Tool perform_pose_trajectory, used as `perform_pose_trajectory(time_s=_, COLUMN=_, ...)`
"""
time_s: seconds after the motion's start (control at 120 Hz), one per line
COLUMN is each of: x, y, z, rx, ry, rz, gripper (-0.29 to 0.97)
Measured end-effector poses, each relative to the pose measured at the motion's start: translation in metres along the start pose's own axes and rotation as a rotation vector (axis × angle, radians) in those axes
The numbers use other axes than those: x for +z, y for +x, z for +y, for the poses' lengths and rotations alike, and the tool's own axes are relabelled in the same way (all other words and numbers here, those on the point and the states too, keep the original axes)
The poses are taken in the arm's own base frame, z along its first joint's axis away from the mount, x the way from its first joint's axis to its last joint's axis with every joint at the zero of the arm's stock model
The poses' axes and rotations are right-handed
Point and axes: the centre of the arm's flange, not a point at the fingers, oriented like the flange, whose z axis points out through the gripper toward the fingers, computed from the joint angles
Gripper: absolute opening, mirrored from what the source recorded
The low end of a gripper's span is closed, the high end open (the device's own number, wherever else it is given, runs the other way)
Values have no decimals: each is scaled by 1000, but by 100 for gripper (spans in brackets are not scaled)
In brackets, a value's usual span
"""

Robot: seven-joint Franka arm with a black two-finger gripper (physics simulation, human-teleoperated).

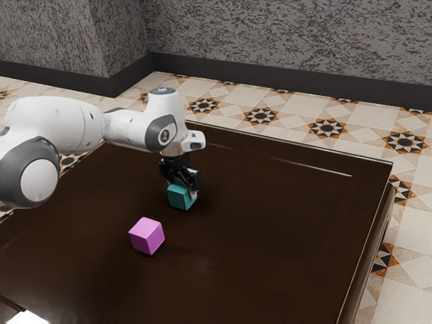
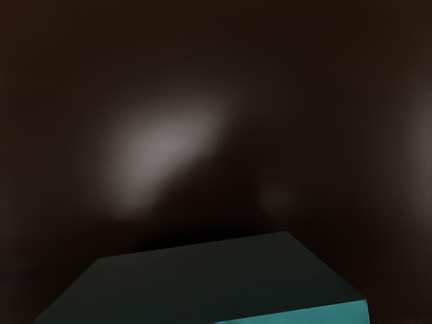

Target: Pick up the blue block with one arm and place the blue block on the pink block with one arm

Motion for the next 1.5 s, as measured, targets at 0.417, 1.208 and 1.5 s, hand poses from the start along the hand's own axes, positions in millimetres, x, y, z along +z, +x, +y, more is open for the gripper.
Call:
perform_pose_trajectory(time_s=0.417, x=-100, y=-44, z=1, rx=-5, ry=54, rz=64, gripper=35)
perform_pose_trajectory(time_s=1.208, x=-115, y=-201, z=59, rx=-102, ry=80, rz=59, gripper=35)
perform_pose_trajectory(time_s=1.5, x=-120, y=-201, z=50, rx=-150, ry=68, rz=69, gripper=54)
